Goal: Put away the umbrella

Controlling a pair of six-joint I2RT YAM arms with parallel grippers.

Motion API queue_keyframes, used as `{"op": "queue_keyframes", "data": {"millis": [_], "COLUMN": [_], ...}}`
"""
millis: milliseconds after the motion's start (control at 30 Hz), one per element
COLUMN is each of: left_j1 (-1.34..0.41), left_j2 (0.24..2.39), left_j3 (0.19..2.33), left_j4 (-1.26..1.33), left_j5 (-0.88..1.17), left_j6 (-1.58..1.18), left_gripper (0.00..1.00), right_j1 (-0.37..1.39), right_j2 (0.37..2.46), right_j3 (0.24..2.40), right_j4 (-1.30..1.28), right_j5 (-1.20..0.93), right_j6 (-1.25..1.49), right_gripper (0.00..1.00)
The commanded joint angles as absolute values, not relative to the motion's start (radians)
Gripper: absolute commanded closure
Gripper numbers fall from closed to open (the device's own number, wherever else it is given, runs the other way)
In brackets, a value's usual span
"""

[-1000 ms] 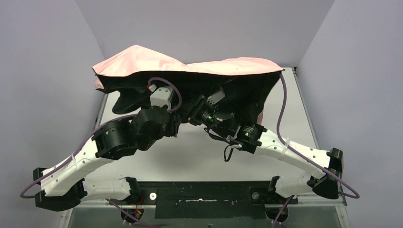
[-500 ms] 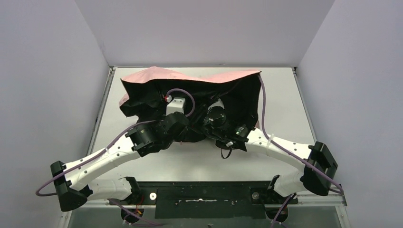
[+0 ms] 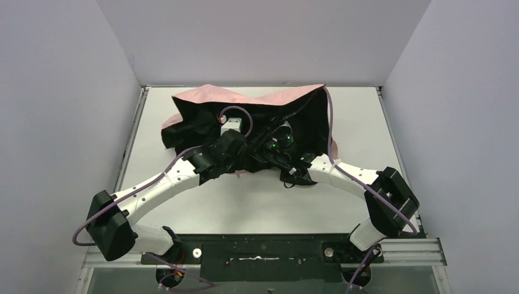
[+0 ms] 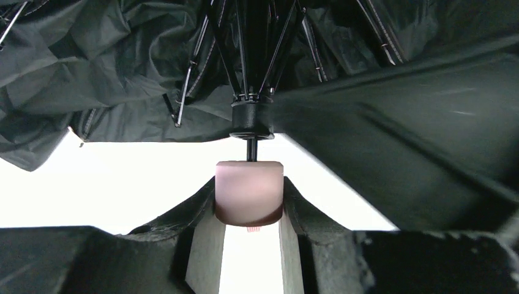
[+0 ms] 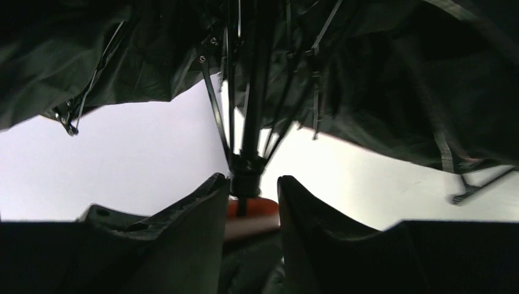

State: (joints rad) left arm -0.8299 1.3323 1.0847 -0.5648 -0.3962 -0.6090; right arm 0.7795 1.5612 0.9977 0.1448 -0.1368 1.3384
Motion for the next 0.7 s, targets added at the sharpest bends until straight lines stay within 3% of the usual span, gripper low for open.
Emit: {"op": "queue_keyframes", "data": {"millis": [0,200,667], "left_j1": [-0.764,-0.743,-0.735], "left_j2": [1.353,1.387,1.476], "left_j3": [1.062,1.019,0.912], "left_j4": [-0.54,-0.49,-0.327], "left_j5": [-0.453,-0.401,-0.29], "left_j6": [-0.574,-0.566,-0.524], "left_gripper": [1.0,1.0,1.0], "right_j1": [0.754,0.753,0.753], "right_j2": [1.505,1.394,1.048], "right_j3": [0.95,0.855,0.838], "right_j4": [0.195,0.196,-0.147], "right_j5": [-0.055,0.042,0.192], "right_j6": [1.257,1.213,0.669], "right_gripper": [0.6,0.37,0.32]}}
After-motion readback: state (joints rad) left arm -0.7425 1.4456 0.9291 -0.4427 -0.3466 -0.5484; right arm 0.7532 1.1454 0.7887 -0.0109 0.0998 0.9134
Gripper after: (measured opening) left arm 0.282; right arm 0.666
